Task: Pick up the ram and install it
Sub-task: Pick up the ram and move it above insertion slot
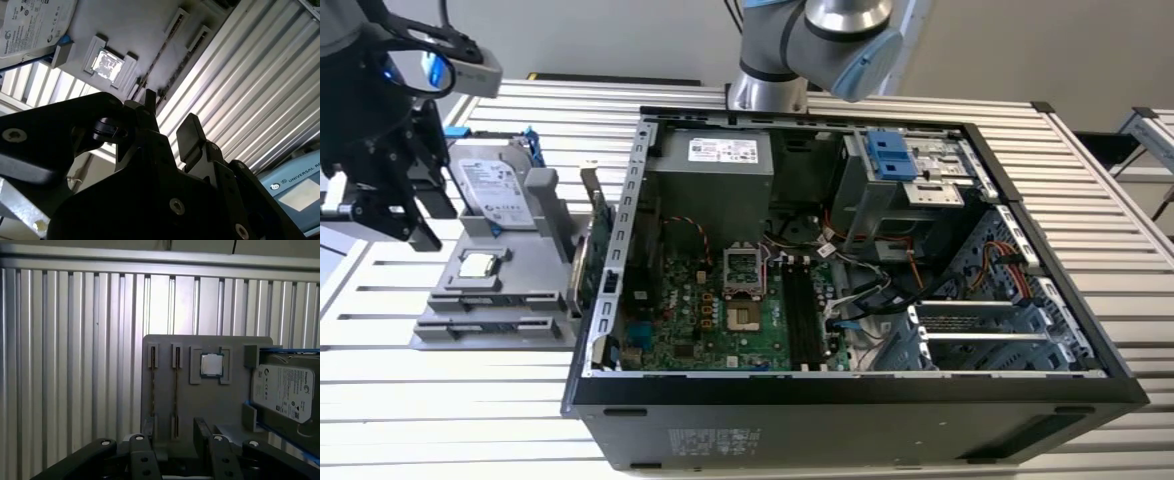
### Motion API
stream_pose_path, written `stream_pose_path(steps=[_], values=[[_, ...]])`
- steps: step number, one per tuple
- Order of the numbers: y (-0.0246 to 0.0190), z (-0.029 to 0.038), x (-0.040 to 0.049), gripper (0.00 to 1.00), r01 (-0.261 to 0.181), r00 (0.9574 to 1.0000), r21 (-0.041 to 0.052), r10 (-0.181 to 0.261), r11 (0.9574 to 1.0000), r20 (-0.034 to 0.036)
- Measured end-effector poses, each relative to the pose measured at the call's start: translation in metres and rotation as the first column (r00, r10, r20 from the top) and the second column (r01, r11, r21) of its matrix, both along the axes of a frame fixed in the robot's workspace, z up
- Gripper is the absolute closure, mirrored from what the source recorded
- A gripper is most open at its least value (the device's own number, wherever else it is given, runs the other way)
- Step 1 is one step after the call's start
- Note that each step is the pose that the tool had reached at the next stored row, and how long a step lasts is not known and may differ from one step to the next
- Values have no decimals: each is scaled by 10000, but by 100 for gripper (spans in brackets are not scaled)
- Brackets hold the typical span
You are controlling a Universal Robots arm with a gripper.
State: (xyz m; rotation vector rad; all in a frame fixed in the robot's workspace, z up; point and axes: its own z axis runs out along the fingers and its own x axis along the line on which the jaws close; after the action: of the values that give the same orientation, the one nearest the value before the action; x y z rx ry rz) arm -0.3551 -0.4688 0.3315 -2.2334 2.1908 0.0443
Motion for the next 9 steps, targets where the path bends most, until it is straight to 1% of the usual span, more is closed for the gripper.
stream_pose_path(steps=[9], values=[[-1,-67,0,0,0,10000,-10,0,10000,0]])
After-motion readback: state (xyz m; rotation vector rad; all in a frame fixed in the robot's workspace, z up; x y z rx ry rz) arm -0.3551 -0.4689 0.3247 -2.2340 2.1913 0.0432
